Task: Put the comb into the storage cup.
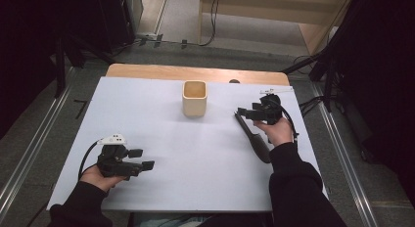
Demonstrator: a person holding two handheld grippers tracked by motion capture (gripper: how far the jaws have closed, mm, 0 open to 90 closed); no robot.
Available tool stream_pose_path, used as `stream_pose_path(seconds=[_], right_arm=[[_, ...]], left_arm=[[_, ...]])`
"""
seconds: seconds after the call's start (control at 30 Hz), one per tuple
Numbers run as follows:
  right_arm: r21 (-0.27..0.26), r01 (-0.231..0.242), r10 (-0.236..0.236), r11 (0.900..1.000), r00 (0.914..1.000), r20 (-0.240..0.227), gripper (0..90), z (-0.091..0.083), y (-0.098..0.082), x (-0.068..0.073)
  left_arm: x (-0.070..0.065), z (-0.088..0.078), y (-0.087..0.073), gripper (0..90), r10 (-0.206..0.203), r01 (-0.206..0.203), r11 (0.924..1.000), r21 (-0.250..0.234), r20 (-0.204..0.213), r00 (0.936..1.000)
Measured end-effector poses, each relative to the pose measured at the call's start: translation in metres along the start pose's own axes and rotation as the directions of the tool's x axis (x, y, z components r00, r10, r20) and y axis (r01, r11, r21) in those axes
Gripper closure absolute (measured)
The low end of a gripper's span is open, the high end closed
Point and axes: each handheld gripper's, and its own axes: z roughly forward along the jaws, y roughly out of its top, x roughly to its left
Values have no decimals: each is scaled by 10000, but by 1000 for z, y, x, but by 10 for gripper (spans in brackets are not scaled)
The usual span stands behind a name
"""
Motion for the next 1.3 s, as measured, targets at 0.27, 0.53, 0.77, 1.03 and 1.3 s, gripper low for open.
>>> stream_pose_path(seconds=[0.27, 0.53, 0.77, 1.03, 1.3], right_arm=[[57, 8, -9, 10000, 9999, 164, 235, 14, 4, -3], [-148, -91, 98, 9998, 9987, 494, 259, 22, 4, -8], [-60, -279, 282, 9996, 9978, 603, 405, 24, 3, -14], [123, -516, 505, 9986, 9959, 757, 777, 27, -5, -18], [451, -361, 322, 9983, 9959, 849, 877, 34, -12, -19]], left_arm=[[0, 1, 0, 250, -1, 1, 10000, 16, -31, 10000], [1, 1, 0, 250, 39, -38, 10000, 84, -58, 10000], [0, 2, 0, 250, 70, -69, 9999, 83, -29, 10000], [-1, 2, 0, 250, 74, -73, 9999, 120, -66, 10000], [-1, 1, 0, 250, 77, -77, 9999, 114, -66, 9999]])
